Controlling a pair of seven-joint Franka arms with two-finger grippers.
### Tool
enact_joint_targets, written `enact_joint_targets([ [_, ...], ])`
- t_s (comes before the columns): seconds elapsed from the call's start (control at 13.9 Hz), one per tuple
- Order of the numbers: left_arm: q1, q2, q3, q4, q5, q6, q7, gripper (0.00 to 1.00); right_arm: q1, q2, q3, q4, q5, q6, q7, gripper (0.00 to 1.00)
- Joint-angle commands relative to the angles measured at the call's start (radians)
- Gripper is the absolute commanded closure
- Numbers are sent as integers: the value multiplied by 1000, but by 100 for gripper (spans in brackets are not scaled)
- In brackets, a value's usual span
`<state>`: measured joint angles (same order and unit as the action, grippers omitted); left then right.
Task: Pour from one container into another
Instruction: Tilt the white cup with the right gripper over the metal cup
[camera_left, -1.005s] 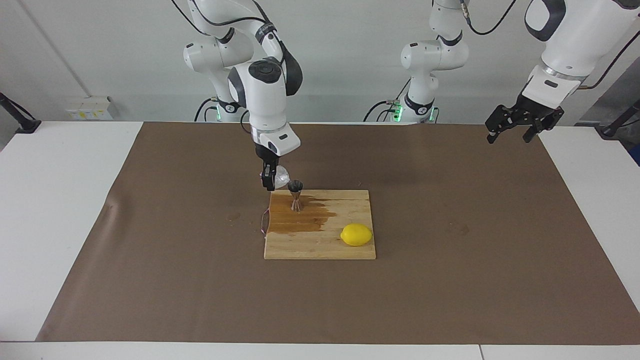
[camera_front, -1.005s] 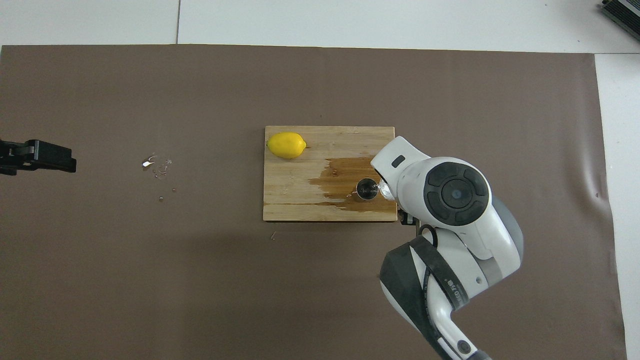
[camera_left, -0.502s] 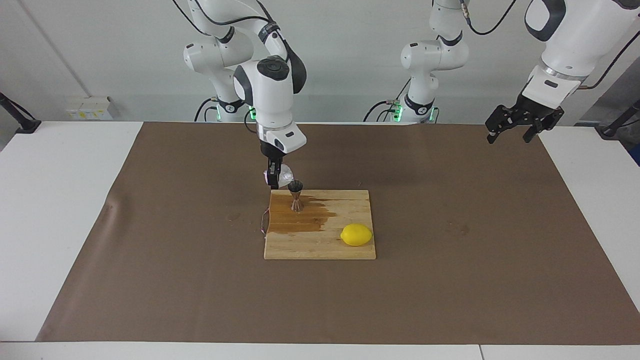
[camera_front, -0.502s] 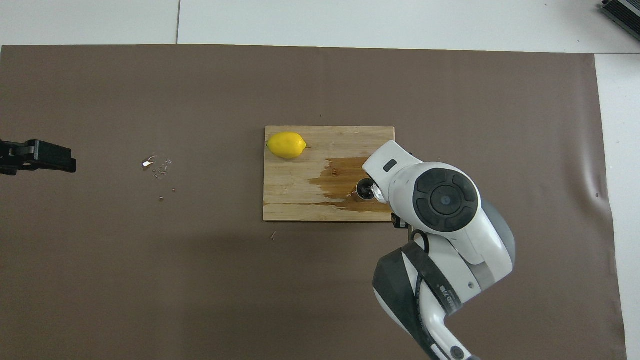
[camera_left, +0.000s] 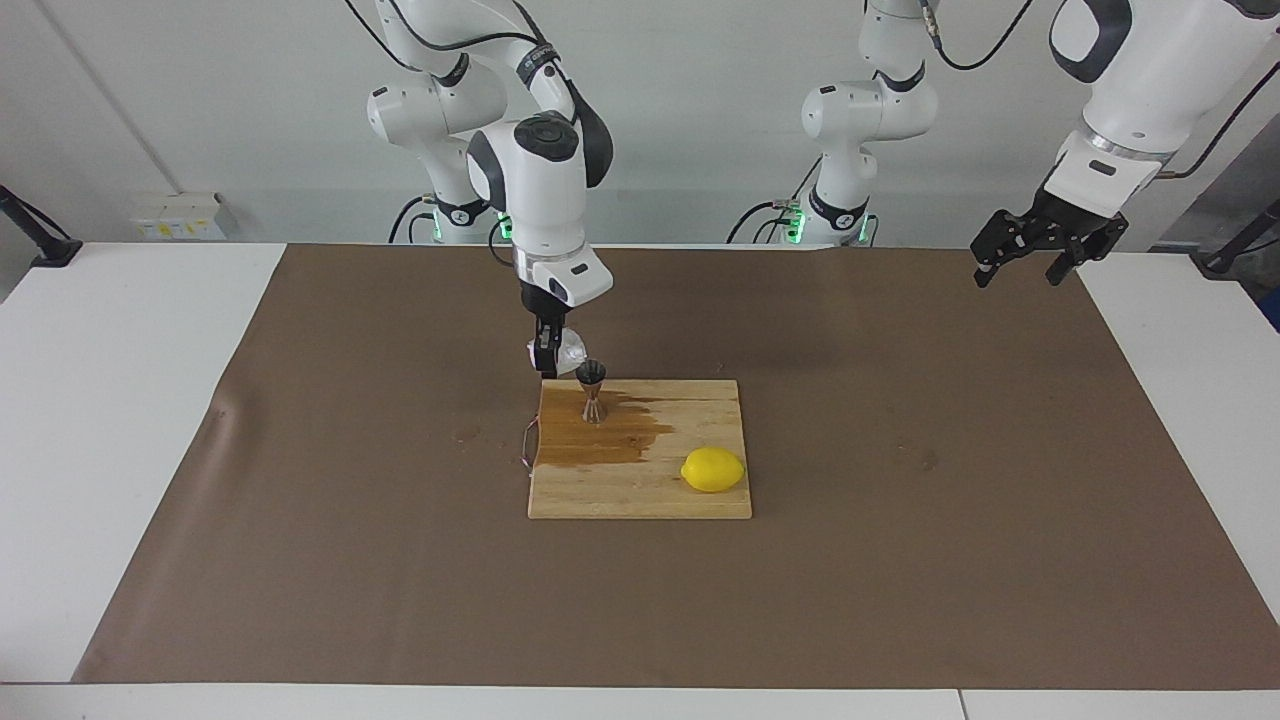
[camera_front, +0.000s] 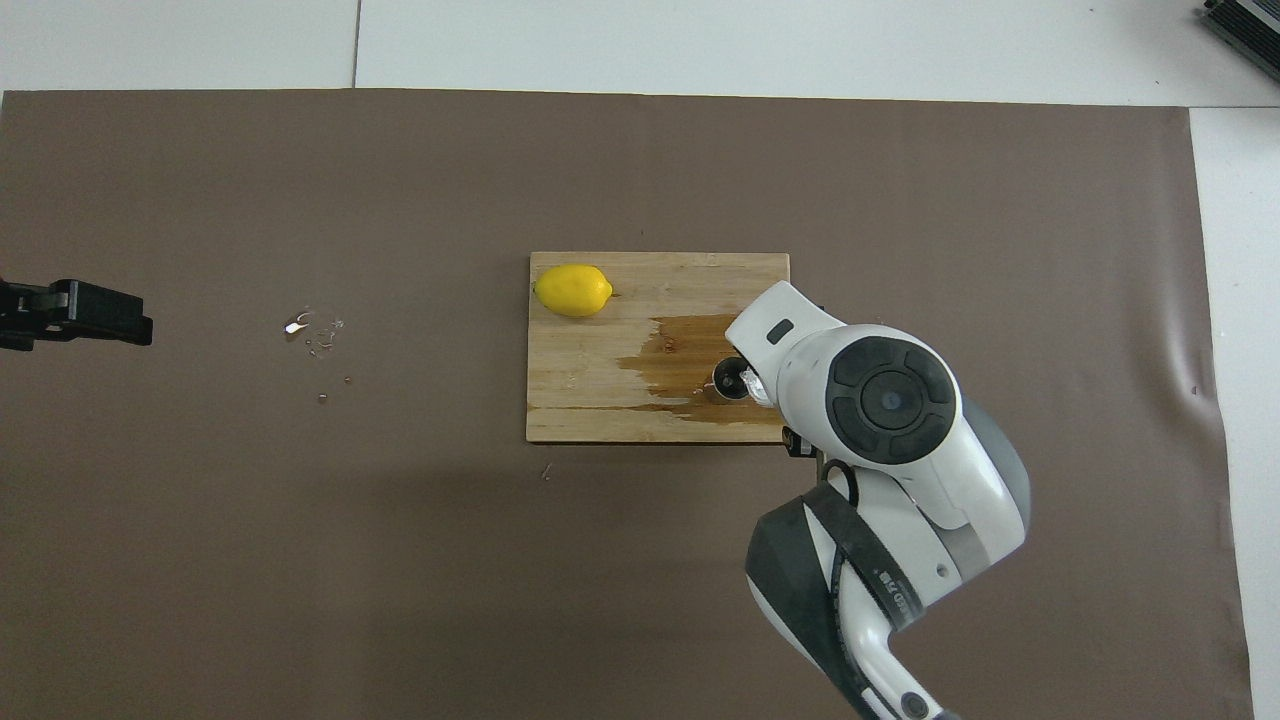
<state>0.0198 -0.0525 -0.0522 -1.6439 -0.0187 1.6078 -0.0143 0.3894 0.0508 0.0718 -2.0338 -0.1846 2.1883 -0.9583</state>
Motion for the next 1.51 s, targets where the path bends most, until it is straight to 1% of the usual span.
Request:
enact_joint_targets([
  [0.0, 11, -18, -3, -13, -12, -12, 2, 0, -1, -22, 5, -16, -36, -9, 33, 77],
  [0.79, 11, -18, -3, -13, -12, -11, 2, 0, -24, -17, 5, -16, -16, 11, 38, 78],
  [1.08, 11, -18, -3, -13, -12, -11, 2, 0, -30, -22, 5, -16, 36, 22, 16, 78],
  [1.22, 11, -18, -3, -13, -12, -12, 2, 0, -38, -22, 5, -16, 95, 48, -19, 78],
  [1.44, 11, -18, -3, -13, -12, -12, 2, 0, -73, -20, 5, -16, 245, 80, -147, 78],
])
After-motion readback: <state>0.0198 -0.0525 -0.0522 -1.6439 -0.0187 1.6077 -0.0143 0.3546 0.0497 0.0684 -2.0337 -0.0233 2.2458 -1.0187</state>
